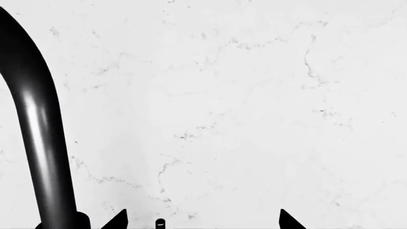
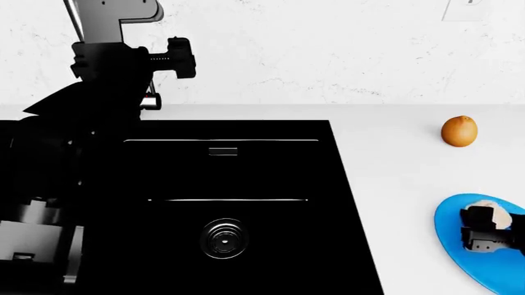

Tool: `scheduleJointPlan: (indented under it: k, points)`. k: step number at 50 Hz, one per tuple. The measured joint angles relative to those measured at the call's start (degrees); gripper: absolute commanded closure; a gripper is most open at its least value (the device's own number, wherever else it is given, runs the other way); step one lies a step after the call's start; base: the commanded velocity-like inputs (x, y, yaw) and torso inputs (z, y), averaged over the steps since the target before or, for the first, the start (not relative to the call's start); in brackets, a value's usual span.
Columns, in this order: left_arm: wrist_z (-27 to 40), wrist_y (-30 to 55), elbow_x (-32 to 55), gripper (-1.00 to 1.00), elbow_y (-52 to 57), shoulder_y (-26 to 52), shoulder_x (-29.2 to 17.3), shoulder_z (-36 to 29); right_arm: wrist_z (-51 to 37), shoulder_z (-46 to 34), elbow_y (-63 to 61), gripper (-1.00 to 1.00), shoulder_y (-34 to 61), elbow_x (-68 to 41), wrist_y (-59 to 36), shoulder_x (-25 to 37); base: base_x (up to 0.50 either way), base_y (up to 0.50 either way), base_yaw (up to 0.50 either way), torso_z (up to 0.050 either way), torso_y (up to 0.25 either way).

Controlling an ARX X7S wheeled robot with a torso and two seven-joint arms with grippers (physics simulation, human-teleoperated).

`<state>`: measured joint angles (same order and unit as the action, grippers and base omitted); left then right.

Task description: Pick the chicken breast from the counter and place it in the sink. Then turn on the sink faucet.

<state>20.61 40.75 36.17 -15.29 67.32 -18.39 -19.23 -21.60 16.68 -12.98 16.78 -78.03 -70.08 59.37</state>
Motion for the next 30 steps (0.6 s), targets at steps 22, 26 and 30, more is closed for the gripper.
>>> scheduleJointPlan:
  k: [22,26,30]
  points:
    - [0.3,0.3,0.3,-1.00,0.5,0.1,-0.2,-0.1,-7.7,-2.6,-3.0,1.00,13.8,-10.4,-2.5,2.1,0.00,0.00,0.00,0.000,0.000]
    - [0.3,0.4,0.4,-1.00,0.6,0.1,-0.3,-0.2,-9.8,-6.4,-3.6,1.00,19.9,-12.9,-3.2,0.5,0.00,0.00,0.00,0.000,0.000]
    - [0.4,0.5,0.5,-1.00,0.7,0.2,-0.3,-0.2,-11.5,-10.3,-3.9,1.00,25.6,-14.9,-4.0,-1.7,0.00,0.00,0.00,0.000,0.000]
